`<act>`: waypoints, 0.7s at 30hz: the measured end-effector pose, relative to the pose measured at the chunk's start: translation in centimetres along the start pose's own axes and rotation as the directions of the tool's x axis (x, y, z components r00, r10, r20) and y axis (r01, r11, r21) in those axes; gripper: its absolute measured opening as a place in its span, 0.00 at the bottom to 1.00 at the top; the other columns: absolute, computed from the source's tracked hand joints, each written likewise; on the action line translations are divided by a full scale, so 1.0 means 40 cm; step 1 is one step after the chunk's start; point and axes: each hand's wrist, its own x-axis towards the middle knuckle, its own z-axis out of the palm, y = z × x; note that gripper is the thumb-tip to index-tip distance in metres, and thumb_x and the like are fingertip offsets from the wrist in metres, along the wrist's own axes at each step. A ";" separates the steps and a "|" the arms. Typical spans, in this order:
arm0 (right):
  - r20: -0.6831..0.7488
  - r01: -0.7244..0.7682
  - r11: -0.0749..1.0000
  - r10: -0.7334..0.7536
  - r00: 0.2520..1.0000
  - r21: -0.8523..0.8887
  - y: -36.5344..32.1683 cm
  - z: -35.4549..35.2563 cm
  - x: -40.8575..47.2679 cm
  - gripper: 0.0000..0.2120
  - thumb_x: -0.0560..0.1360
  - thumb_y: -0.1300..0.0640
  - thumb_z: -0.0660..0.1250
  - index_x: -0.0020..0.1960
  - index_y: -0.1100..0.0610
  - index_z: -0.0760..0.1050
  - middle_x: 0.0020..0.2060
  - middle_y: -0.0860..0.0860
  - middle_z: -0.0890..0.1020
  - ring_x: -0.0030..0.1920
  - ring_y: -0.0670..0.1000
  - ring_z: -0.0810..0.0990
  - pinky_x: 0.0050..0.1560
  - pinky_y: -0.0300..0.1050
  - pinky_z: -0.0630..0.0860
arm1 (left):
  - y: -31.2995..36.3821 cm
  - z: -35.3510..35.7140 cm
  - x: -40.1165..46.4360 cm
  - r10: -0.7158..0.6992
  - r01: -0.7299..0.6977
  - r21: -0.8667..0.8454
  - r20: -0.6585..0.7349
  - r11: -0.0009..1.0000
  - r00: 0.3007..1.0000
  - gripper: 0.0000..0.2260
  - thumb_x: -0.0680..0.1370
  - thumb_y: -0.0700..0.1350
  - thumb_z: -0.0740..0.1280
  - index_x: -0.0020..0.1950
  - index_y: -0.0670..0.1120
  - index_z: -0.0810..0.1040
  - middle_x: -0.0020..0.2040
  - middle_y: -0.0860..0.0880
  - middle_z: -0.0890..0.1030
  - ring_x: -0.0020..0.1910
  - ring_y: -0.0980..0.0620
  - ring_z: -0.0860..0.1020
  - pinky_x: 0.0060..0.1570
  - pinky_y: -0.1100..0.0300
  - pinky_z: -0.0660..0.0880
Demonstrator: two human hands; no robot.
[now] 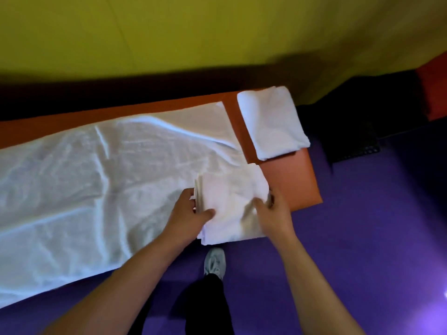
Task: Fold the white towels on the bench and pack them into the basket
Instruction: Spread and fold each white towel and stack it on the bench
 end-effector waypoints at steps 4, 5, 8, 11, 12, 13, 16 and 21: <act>-0.071 -0.053 0.998 0.052 0.996 -0.014 0.087 -0.139 0.068 0.12 0.78 0.55 0.68 0.59 0.50 0.71 0.46 0.42 0.78 0.47 0.44 0.78 0.40 0.42 0.73 | 0.015 0.190 0.021 0.022 -0.025 0.057 0.055 0.998 0.998 0.21 0.74 0.38 0.75 0.60 0.51 0.69 0.49 0.57 0.78 0.48 0.59 0.79 0.41 0.69 0.73; -0.090 -0.055 0.998 0.054 0.994 -0.015 0.106 -0.169 0.087 0.11 0.78 0.55 0.68 0.59 0.50 0.71 0.46 0.42 0.78 0.47 0.45 0.78 0.38 0.40 0.71 | 0.023 0.234 0.030 0.022 -0.026 0.066 0.062 0.997 0.998 0.21 0.74 0.39 0.75 0.60 0.52 0.69 0.49 0.57 0.78 0.47 0.60 0.78 0.40 0.70 0.72; -0.153 -0.031 0.999 0.028 0.988 -0.012 0.149 -0.242 0.148 0.15 0.78 0.55 0.67 0.64 0.50 0.71 0.50 0.43 0.79 0.49 0.48 0.79 0.39 0.35 0.70 | 0.046 0.348 0.071 0.046 -0.053 0.101 0.067 0.994 0.997 0.21 0.74 0.42 0.74 0.62 0.52 0.70 0.56 0.52 0.80 0.52 0.53 0.80 0.50 0.60 0.77; -0.188 0.021 1.000 -0.022 0.982 -0.007 0.178 -0.290 0.219 0.20 0.79 0.55 0.67 0.69 0.47 0.69 0.55 0.42 0.78 0.54 0.47 0.78 0.43 0.35 0.72 | 0.067 0.427 0.126 0.079 -0.092 0.191 0.073 0.977 0.994 0.25 0.74 0.46 0.74 0.69 0.50 0.69 0.62 0.51 0.79 0.60 0.48 0.78 0.61 0.50 0.76; -0.189 0.044 0.999 -0.044 0.981 -0.005 0.188 -0.298 0.246 0.21 0.79 0.54 0.67 0.70 0.46 0.69 0.57 0.43 0.78 0.56 0.47 0.77 0.47 0.37 0.74 | 0.074 0.444 0.143 0.109 -0.119 0.233 0.057 0.965 0.992 0.26 0.75 0.47 0.73 0.70 0.49 0.68 0.63 0.50 0.78 0.62 0.47 0.77 0.62 0.50 0.75; -0.185 0.067 0.998 -0.069 0.980 -0.016 0.196 -0.302 0.269 0.23 0.79 0.54 0.67 0.72 0.45 0.68 0.60 0.43 0.77 0.58 0.47 0.77 0.52 0.41 0.75 | 0.081 0.452 0.160 0.159 -0.159 0.281 0.025 0.946 0.987 0.28 0.76 0.47 0.73 0.73 0.49 0.67 0.66 0.49 0.76 0.64 0.47 0.76 0.64 0.49 0.74; -0.191 0.088 0.970 -0.133 0.973 -0.227 0.223 -0.292 0.325 0.30 0.78 0.50 0.68 0.78 0.43 0.61 0.72 0.49 0.69 0.67 0.52 0.73 0.65 0.53 0.73 | 0.112 0.442 0.206 0.404 -0.304 0.525 -0.085 0.795 0.911 0.29 0.80 0.47 0.69 0.78 0.55 0.62 0.75 0.48 0.65 0.71 0.45 0.69 0.70 0.48 0.68; -0.067 0.335 0.675 -0.496 0.866 -0.657 0.285 -0.252 0.281 0.32 0.78 0.39 0.65 0.79 0.46 0.64 0.79 0.52 0.64 0.79 0.55 0.62 0.78 0.61 0.56 | 0.161 0.430 0.309 0.552 -0.424 0.825 0.171 0.373 0.816 0.25 0.84 0.44 0.62 0.78 0.63 0.62 0.83 0.49 0.46 0.80 0.39 0.51 0.75 0.39 0.61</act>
